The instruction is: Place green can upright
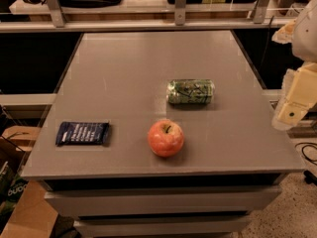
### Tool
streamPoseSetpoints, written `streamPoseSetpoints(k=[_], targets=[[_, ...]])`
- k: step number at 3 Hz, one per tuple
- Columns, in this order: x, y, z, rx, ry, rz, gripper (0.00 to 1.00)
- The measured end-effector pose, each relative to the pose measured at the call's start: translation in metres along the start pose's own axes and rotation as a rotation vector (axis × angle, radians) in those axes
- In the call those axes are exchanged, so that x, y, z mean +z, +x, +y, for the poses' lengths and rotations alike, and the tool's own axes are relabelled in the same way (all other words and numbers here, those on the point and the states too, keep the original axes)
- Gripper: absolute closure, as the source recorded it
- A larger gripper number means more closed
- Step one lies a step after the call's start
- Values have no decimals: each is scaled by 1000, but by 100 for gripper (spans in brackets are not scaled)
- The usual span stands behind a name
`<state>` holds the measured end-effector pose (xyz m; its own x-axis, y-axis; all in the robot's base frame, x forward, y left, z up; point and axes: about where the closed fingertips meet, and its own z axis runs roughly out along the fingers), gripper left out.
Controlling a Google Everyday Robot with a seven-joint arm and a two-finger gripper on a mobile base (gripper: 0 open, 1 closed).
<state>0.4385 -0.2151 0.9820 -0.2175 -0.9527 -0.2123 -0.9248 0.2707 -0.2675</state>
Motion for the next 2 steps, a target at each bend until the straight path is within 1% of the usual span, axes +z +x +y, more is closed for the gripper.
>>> streamPoseSetpoints(k=[1, 2], targets=[[0, 0, 0, 0, 0, 0, 0], [9, -18, -13, -47, 9, 6, 0]])
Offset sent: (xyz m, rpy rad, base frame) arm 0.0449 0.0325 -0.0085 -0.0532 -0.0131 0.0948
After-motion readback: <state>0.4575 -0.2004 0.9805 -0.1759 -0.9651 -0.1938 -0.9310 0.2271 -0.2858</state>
